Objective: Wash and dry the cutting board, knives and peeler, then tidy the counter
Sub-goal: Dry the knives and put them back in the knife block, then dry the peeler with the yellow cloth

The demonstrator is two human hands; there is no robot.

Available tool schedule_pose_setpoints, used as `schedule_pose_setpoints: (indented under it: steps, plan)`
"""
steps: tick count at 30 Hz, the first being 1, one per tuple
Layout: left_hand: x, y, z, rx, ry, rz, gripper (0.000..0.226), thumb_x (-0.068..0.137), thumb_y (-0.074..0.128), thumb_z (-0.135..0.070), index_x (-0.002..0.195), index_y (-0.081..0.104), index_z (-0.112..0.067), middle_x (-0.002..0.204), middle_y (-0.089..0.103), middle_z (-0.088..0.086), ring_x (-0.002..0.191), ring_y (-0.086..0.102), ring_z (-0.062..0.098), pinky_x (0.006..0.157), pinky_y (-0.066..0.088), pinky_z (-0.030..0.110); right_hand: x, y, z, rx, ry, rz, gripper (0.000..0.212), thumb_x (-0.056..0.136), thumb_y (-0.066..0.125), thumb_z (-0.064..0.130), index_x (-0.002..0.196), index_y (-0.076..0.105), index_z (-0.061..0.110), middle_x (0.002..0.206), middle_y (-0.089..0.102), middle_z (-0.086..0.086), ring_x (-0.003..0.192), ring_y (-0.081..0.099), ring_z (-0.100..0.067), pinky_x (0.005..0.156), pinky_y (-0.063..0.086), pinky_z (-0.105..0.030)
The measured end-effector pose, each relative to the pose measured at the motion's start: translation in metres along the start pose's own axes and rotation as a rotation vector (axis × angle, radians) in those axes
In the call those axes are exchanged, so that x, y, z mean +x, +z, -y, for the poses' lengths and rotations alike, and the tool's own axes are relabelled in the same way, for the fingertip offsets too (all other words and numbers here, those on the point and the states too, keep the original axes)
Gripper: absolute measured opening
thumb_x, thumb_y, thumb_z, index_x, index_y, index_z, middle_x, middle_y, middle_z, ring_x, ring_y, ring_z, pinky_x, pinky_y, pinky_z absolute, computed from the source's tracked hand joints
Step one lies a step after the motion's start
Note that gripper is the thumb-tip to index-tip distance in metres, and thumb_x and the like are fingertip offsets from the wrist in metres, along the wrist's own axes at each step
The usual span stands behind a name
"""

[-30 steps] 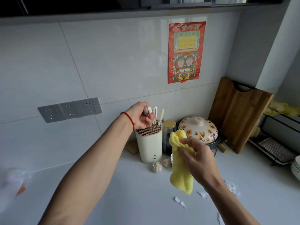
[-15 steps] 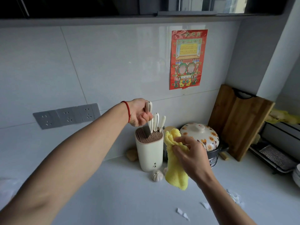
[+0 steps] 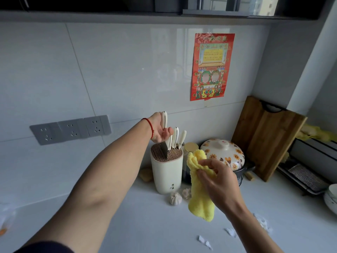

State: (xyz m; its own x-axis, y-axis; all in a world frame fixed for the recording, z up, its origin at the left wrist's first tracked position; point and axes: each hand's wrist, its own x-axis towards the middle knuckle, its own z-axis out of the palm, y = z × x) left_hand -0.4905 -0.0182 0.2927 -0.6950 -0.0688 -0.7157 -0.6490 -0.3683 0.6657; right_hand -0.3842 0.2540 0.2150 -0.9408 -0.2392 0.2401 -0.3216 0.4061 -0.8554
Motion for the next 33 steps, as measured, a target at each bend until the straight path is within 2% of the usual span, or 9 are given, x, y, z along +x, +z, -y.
schedule_pose_setpoints:
  steps: [7,10,13,16,21,27,29,31,33]
  plan:
    - [0.040,-0.018,0.014,-0.127,0.064,0.007,0.059,0.095,0.035,-0.057,0.112,0.057,-0.006,0.073,0.061,0.009,0.048,0.059,0.018,0.037,0.047,0.022,-0.014,-0.001,-0.019,0.017,0.058,0.017,0.020,0.091,0.072,0.021,0.106,0.072,0.033,0.105,0.070,0.013,0.091,0.063,-0.001,0.061,0.044,-0.010]
    - [0.050,-0.023,0.034,-0.308,0.173,-0.040,0.069,0.099,0.026,-0.056,0.118,0.055,0.004,0.083,0.065,0.018,0.048,0.063,0.026,0.040,0.051,0.025,-0.019,-0.003,-0.026,0.018,0.077,0.020,0.021,0.092,0.071,0.022,0.107,0.071,0.035,0.103,0.070,0.011,0.091,0.064,-0.007,0.067,0.052,-0.023]
    - [0.043,-0.013,0.071,-0.397,0.289,-0.071,0.058,0.102,0.028,-0.045,0.104,0.060,0.004,0.065,0.066,0.016,0.047,0.063,0.026,0.041,0.051,0.025,-0.031,-0.010,-0.041,0.039,0.115,0.022,0.023,0.092,0.071,0.020,0.106,0.068,0.038,0.102,0.069,0.012,0.092,0.065,-0.009,0.073,0.057,-0.034]
    - [0.025,0.022,0.126,-0.310,0.358,-0.050,0.035,0.100,0.040,-0.032,0.090,0.057,-0.003,0.061,0.060,0.012,0.046,0.060,0.024,0.040,0.048,0.023,-0.050,-0.029,-0.067,0.107,0.181,0.006,0.026,0.092,0.071,0.019,0.111,0.066,0.036,0.105,0.068,0.013,0.093,0.067,-0.010,0.072,0.057,-0.029]
    - [0.006,0.113,0.270,0.069,0.290,0.106,0.015,0.097,0.052,-0.019,0.096,0.058,-0.005,0.067,0.060,0.013,0.051,0.061,0.029,0.044,0.047,0.026,-0.103,-0.078,-0.124,0.230,0.342,-0.077,0.033,0.093,0.070,0.016,0.117,0.060,0.036,0.105,0.073,0.006,0.089,0.072,-0.010,0.074,0.061,-0.031]
    - [-0.016,0.265,0.445,0.506,0.275,0.381,0.016,0.100,0.062,-0.015,0.115,0.062,-0.010,0.102,0.070,0.018,0.079,0.071,0.027,0.070,0.061,0.038,-0.227,-0.187,-0.212,0.379,0.668,-0.334,0.035,0.094,0.065,0.009,0.120,0.065,0.032,0.115,0.071,-0.010,0.096,0.073,-0.021,0.080,0.061,-0.036]
    - [-0.029,0.315,0.480,0.542,0.272,0.514,0.023,0.099,0.066,-0.020,0.121,0.062,-0.016,0.107,0.071,0.016,0.089,0.074,0.025,0.075,0.063,0.039,-0.265,-0.216,-0.233,0.395,0.692,-0.395,0.035,0.095,0.066,0.018,0.125,0.065,0.036,0.123,0.068,-0.004,0.107,0.070,-0.017,0.090,0.060,-0.039]
    - [-0.038,0.362,0.511,0.584,0.242,0.592,0.022,0.098,0.067,-0.017,0.120,0.062,-0.014,0.107,0.071,0.014,0.091,0.073,0.022,0.074,0.063,0.037,-0.302,-0.246,-0.249,0.358,0.707,-0.454,0.039,0.093,0.069,0.031,0.131,0.062,0.039,0.122,0.069,0.008,0.107,0.068,-0.007,0.090,0.059,-0.031]
    - [-0.038,0.402,0.540,0.629,0.212,0.641,0.020,0.096,0.067,-0.007,0.115,0.062,-0.011,0.105,0.072,0.014,0.086,0.073,0.018,0.069,0.062,0.034,-0.333,-0.274,-0.264,0.353,0.735,-0.487,0.041,0.090,0.070,0.033,0.130,0.063,0.038,0.117,0.072,0.008,0.105,0.070,-0.009,0.090,0.059,-0.035]
